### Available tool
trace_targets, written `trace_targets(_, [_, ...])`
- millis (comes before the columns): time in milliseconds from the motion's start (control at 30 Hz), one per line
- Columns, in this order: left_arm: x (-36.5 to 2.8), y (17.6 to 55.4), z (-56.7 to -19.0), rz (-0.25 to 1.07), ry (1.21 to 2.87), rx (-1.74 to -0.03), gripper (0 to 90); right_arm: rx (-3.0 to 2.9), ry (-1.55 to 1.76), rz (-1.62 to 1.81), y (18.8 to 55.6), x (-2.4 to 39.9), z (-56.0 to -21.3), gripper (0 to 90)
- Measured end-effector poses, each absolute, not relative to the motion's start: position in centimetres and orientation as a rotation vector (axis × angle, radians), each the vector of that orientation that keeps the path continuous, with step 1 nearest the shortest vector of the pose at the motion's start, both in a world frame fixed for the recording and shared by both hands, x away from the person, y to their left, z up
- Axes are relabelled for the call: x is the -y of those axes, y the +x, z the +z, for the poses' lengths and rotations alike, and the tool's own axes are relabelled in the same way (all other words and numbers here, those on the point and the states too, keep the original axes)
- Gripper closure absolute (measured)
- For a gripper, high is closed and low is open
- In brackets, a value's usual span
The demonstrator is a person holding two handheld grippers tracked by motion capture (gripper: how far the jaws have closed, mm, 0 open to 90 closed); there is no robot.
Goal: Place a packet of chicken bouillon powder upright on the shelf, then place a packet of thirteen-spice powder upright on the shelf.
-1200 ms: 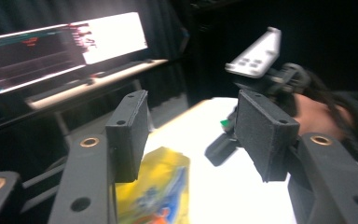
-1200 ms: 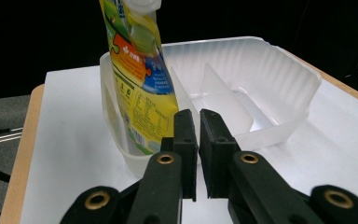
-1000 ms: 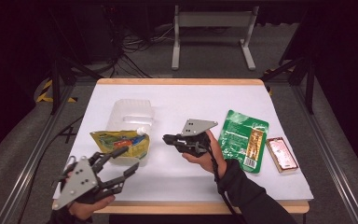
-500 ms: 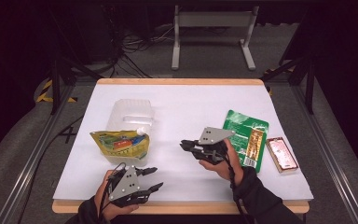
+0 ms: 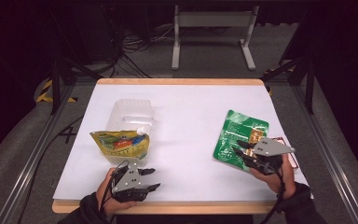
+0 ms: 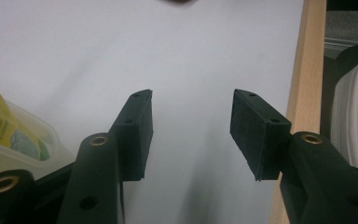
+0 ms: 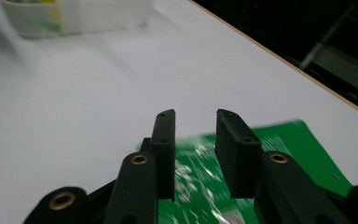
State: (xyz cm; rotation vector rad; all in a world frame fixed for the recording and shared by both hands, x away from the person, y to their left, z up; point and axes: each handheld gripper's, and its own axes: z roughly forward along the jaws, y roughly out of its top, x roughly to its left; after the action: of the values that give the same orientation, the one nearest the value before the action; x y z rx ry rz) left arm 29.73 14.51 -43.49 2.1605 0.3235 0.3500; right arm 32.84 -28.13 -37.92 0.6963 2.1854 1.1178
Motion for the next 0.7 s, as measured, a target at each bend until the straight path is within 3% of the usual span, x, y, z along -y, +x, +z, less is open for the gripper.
trace_targets(300, [-14.4, 29.8, -44.2, 0.332, 2.185, -0.303, 46.7, -2.075, 0.934, 1.000, 31.2, 34.3, -38.9, 55.7])
trace_targets(367, [-14.4, 29.7, -44.3, 0.324, 2.179, -0.301, 45.5, -2.061, 0.999, 0.925, 30.8, 35.9, -39.5, 48.1])
trace_targets(433, [-14.4, 29.7, -44.3, 0.323, 2.180, -0.303, 45.2, -2.062, 1.011, 0.902, 30.6, 36.4, -39.7, 46.7])
trace_targets(567, [-14.4, 29.6, -44.4, 0.304, 2.179, -0.309, 44.4, -2.004, 1.160, 0.867, 30.1, 38.5, -41.0, 28.9])
trace_targets(700, [-14.3, 29.6, -44.3, 0.302, 2.164, -0.305, 43.7, -1.999, 1.219, 0.827, 29.8, 39.5, -42.0, 23.2])
